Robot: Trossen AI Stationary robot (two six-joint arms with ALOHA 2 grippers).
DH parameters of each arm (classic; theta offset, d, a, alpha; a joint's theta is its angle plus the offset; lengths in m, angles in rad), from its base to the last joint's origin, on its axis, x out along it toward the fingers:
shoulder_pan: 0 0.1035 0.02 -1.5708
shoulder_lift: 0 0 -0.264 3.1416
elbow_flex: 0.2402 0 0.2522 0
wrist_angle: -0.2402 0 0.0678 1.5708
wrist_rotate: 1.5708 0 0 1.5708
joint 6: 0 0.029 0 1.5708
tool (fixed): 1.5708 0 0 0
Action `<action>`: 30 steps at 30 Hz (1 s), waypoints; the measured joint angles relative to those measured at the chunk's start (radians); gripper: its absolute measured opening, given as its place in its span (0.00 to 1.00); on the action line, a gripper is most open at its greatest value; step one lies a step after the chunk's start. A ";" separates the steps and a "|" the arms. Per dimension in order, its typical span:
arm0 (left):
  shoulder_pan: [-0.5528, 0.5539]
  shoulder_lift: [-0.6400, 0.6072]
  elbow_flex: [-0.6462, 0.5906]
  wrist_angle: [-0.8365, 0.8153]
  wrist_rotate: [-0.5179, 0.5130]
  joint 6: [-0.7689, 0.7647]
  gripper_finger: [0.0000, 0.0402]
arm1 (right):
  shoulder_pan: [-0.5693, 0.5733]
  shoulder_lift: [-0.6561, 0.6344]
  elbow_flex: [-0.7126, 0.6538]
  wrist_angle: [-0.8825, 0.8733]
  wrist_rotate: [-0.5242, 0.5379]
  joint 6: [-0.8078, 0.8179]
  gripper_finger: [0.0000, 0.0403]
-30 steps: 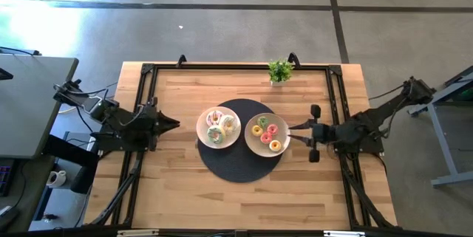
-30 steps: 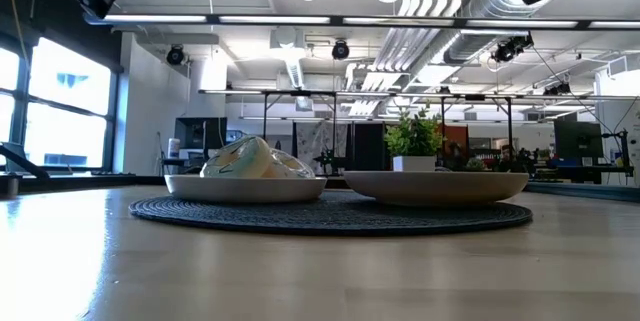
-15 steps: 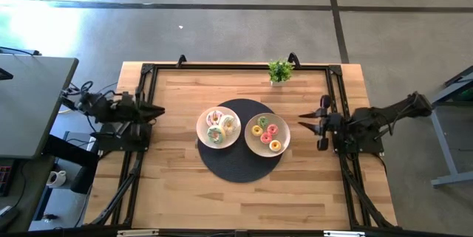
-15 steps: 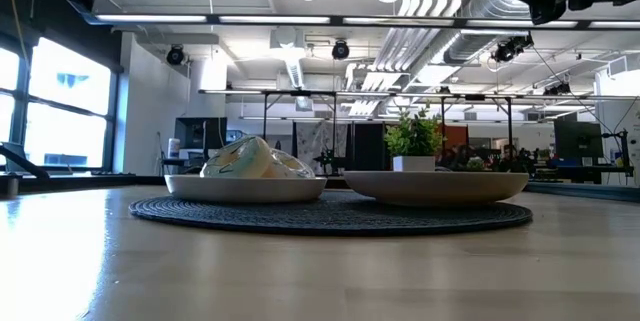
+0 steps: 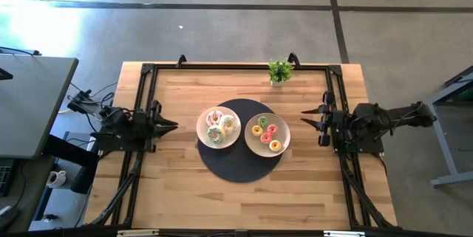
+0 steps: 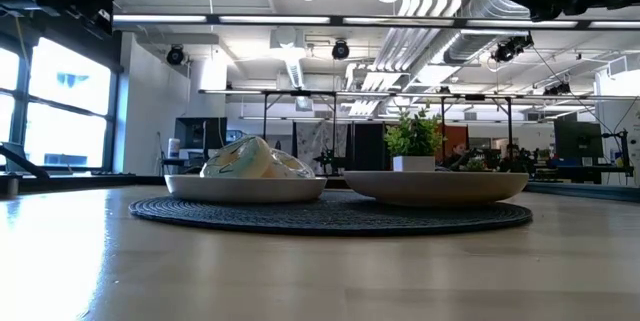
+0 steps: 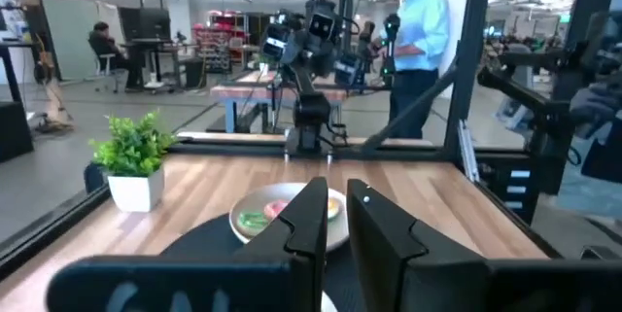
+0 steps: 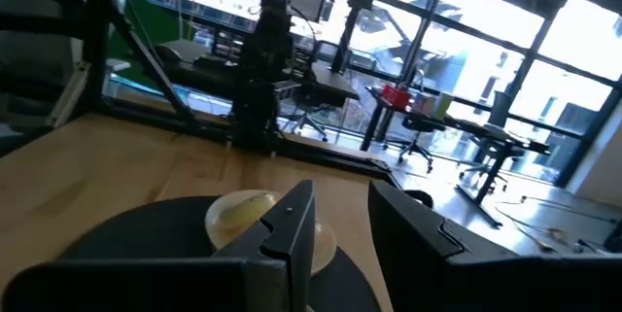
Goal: Pick & Place donuts
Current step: Return to Home Position
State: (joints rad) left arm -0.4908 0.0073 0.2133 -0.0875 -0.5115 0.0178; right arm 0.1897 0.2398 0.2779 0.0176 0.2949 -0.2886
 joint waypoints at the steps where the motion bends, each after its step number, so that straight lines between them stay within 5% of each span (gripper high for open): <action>1: 0.000 0.000 -0.014 0.024 -0.002 0.000 0.10 | -0.014 0.000 0.000 -0.001 0.002 -0.010 0.24; 30: 0.000 0.000 -0.199 0.258 -0.285 0.028 0.10 | -0.459 0.002 0.000 -0.027 -0.536 -0.053 0.24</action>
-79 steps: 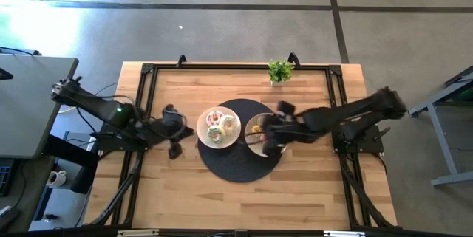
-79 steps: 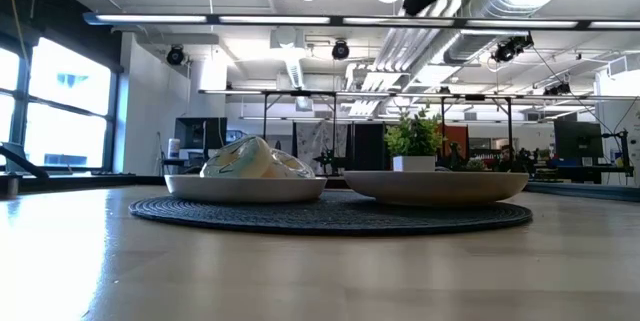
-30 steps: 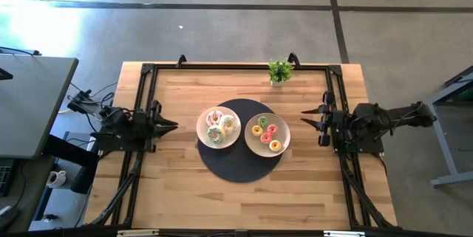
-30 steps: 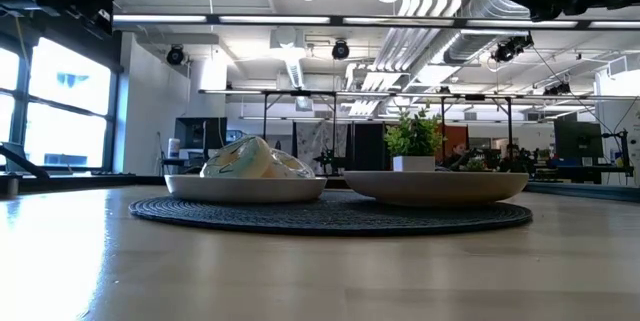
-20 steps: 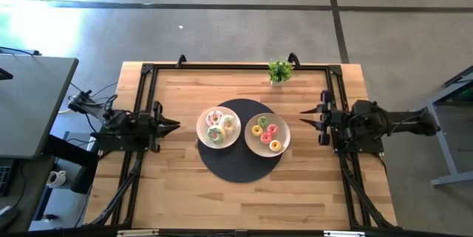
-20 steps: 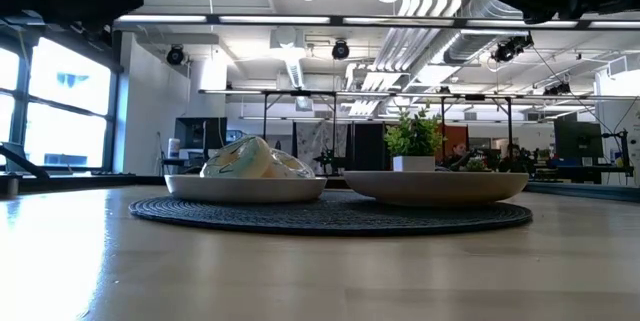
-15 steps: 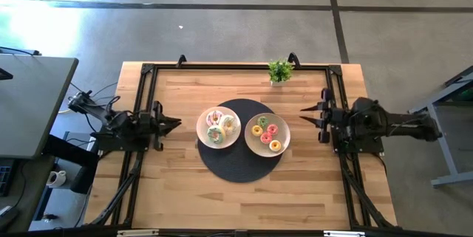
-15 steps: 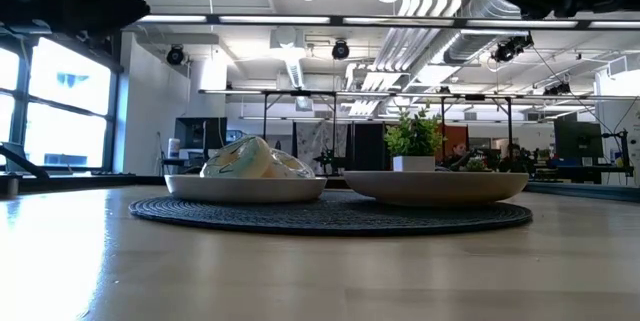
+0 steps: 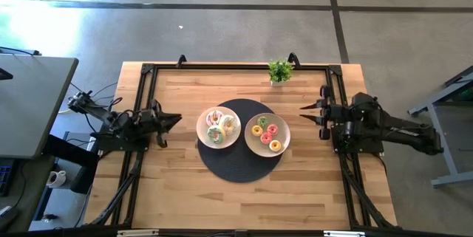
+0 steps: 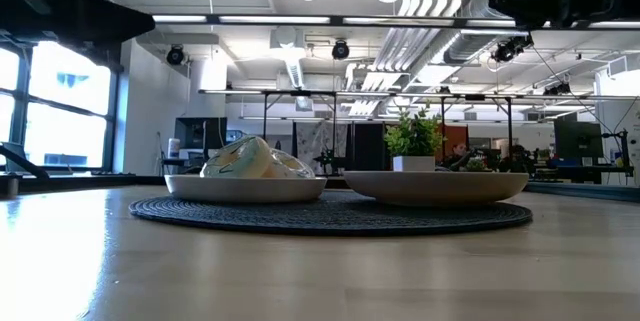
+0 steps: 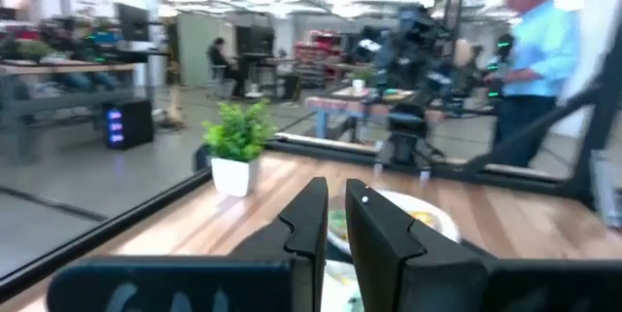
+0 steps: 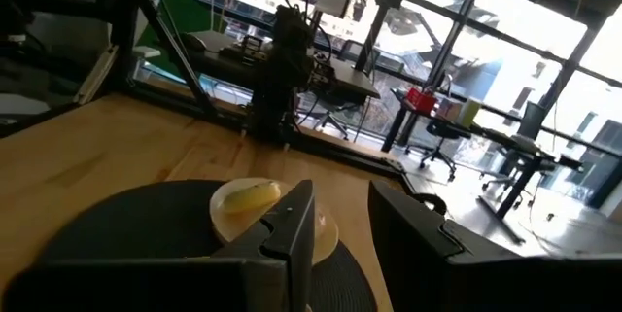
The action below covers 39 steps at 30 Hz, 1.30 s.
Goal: Pick & Place donuts
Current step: Return to Home Position
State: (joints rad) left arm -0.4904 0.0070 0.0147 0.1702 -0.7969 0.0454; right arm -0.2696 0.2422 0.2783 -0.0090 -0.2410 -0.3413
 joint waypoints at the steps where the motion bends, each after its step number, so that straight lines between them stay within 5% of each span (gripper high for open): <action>1: 0.000 0.000 0.000 -0.002 0.022 -0.002 0.10 | -0.008 0.000 0.000 -0.009 -0.006 0.017 0.24; 9: 0.000 0.000 -0.001 -0.024 -0.033 -0.005 0.10 | -0.023 0.000 -0.008 -0.022 0.119 0.104 0.23; 17: 0.000 0.000 -0.003 -0.023 -0.043 -0.018 0.10 | -0.022 -0.002 -0.266 0.395 0.153 0.133 0.21; 39: 0.068 0.000 -0.003 0.019 0.091 0.063 0.10 | -0.022 -0.001 -0.248 0.298 0.251 0.181 0.21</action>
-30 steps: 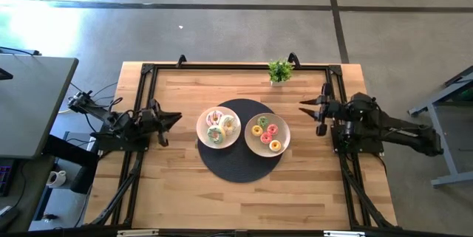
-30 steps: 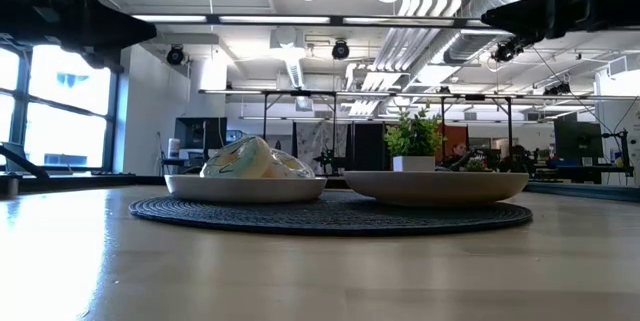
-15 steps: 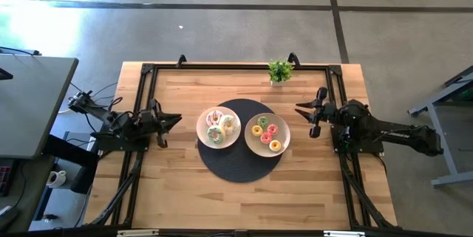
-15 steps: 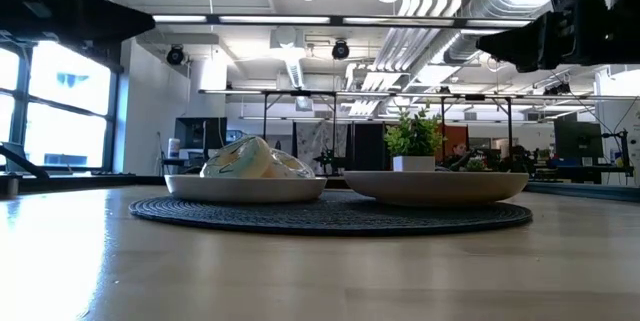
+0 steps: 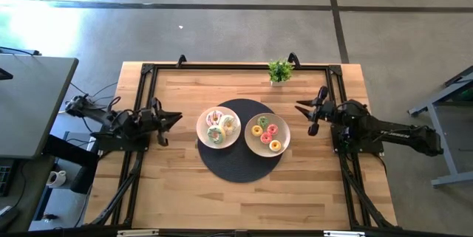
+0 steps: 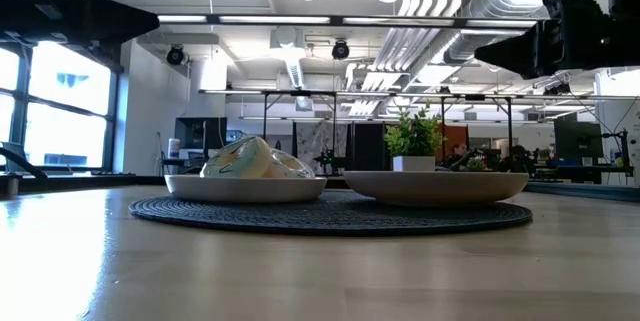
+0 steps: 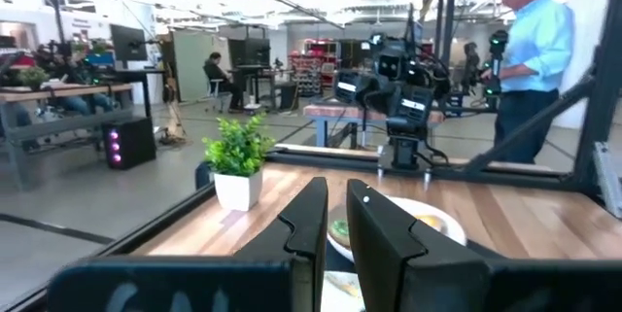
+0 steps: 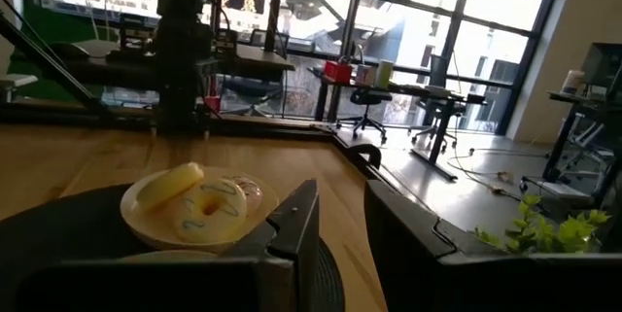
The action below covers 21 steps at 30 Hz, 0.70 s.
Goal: Pick & Place donuts
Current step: Return to Home Position
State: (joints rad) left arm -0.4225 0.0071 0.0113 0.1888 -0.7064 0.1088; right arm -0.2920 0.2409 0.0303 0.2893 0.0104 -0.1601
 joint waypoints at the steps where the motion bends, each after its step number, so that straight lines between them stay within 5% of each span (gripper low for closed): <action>1: 0.024 0.000 0.000 0.000 0.019 -0.003 0.10 | 0.000 0.000 0.000 -0.008 0.001 0.003 0.21; 13: 0.330 0.000 0.000 -0.009 0.277 -0.097 0.10 | 0.000 0.000 -0.020 -0.105 0.072 0.032 0.21; 21: 0.410 0.012 0.000 -0.125 0.343 -0.178 0.10 | 0.000 0.000 -0.020 -0.145 0.073 0.030 0.21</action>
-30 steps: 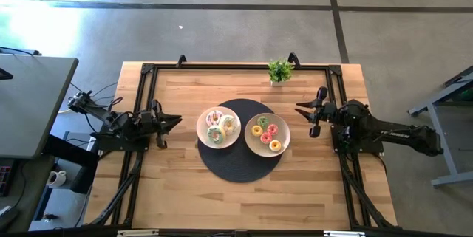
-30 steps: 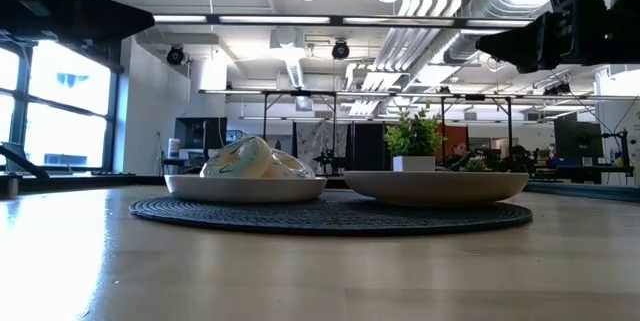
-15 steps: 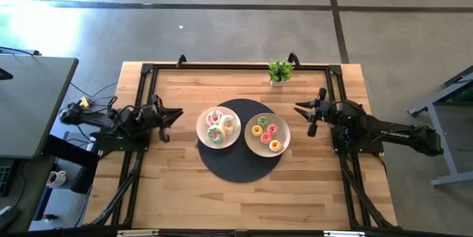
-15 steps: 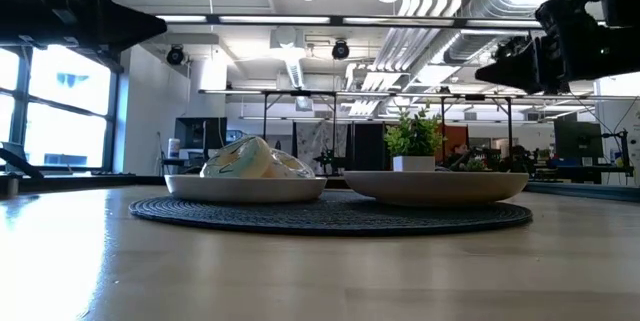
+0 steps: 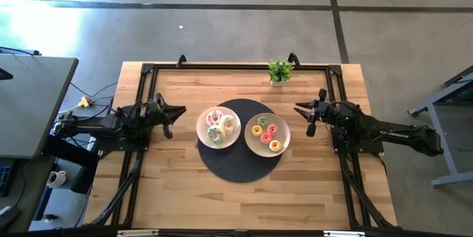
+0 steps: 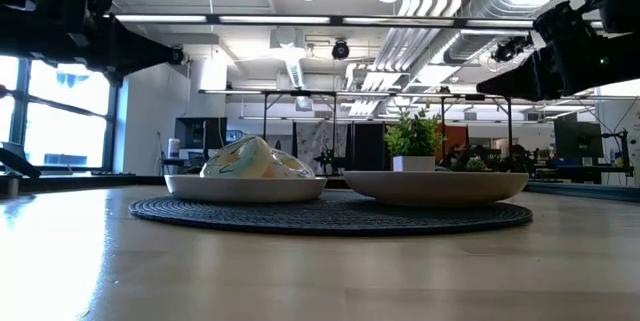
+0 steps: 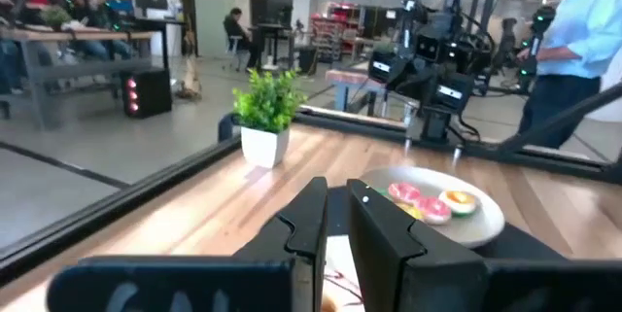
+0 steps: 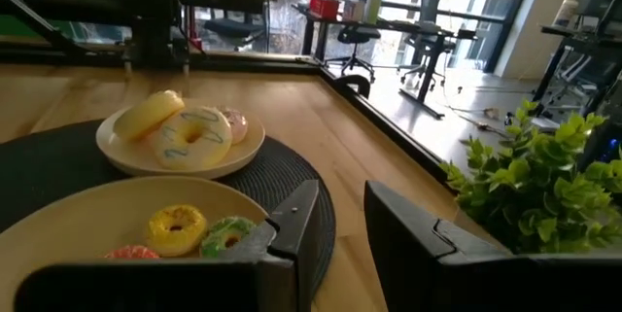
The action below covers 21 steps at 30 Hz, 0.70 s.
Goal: Pick & Place donuts
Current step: Return to Home Position
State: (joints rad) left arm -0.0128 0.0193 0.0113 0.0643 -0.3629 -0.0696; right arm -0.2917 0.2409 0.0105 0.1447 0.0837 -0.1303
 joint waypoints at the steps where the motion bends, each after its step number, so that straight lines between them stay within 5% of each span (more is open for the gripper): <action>1: 0.001 0.007 0.000 -0.003 0.006 -0.004 0.10 | 0.000 0.000 0.000 -0.011 0.000 0.003 0.21; 21: 0.000 0.012 0.000 -0.007 0.066 -0.041 0.10 | 0.000 0.002 -0.001 -0.039 0.019 0.152 0.21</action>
State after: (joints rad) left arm -0.0132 0.0311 0.0113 0.0570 -0.2970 -0.1104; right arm -0.2920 0.2424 0.0097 0.1055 0.1026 0.0216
